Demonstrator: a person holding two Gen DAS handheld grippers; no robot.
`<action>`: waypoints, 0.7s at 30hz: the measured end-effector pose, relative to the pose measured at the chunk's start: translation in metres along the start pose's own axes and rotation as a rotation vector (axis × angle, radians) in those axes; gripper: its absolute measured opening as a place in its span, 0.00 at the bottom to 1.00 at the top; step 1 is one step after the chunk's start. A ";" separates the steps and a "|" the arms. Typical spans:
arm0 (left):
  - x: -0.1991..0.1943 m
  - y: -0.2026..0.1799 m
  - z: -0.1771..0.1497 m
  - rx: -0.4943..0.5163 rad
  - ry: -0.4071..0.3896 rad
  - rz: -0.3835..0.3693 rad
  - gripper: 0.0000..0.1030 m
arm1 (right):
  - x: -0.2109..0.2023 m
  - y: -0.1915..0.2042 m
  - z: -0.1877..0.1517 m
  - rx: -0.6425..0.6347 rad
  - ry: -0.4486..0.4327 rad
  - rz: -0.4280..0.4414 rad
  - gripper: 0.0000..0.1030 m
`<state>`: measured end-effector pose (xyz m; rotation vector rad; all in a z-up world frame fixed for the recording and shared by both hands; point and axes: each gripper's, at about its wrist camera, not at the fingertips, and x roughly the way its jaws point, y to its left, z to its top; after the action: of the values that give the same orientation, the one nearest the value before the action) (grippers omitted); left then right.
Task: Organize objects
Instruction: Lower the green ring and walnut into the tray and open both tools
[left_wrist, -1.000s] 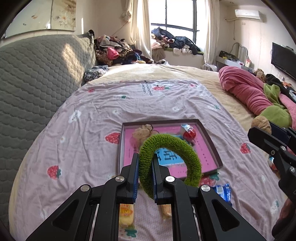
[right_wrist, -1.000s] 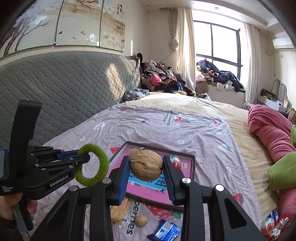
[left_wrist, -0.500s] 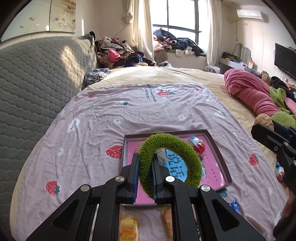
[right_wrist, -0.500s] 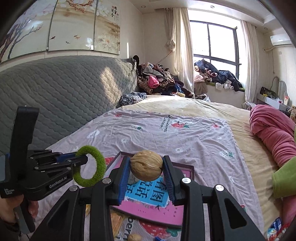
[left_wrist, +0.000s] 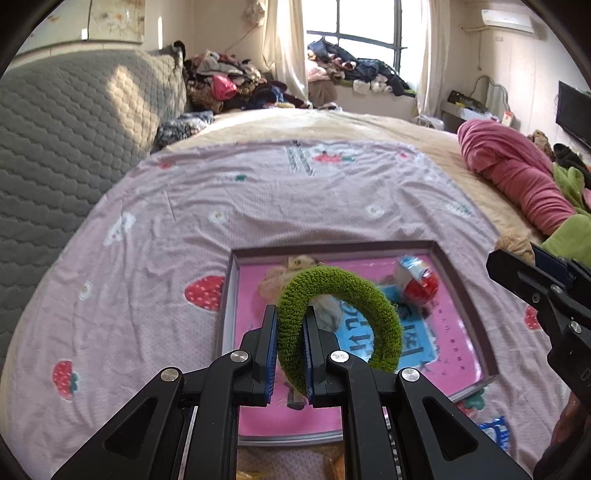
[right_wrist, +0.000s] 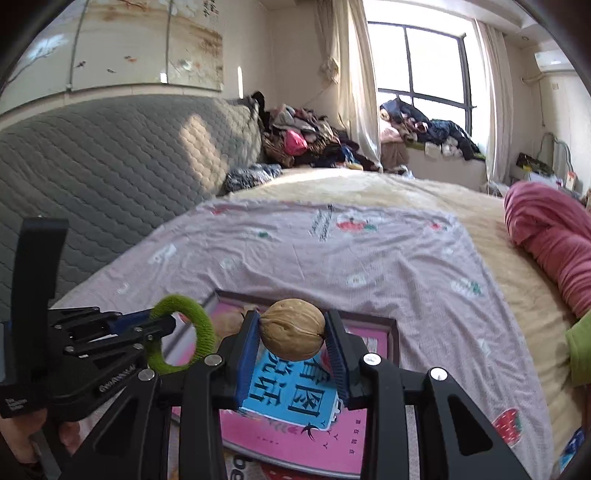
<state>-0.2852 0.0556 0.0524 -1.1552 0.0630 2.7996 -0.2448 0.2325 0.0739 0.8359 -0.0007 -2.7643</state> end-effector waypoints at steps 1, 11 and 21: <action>0.005 0.000 -0.003 0.002 0.006 0.002 0.12 | 0.007 -0.002 -0.004 0.006 0.015 0.000 0.35; 0.049 0.004 -0.023 -0.001 0.078 0.017 0.12 | 0.050 -0.024 -0.035 0.030 0.157 -0.022 0.35; 0.066 0.010 -0.033 -0.003 0.128 0.046 0.12 | 0.074 -0.041 -0.051 0.037 0.261 -0.057 0.35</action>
<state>-0.3098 0.0490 -0.0182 -1.3500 0.0973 2.7617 -0.2858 0.2579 -0.0122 1.2179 0.0198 -2.6925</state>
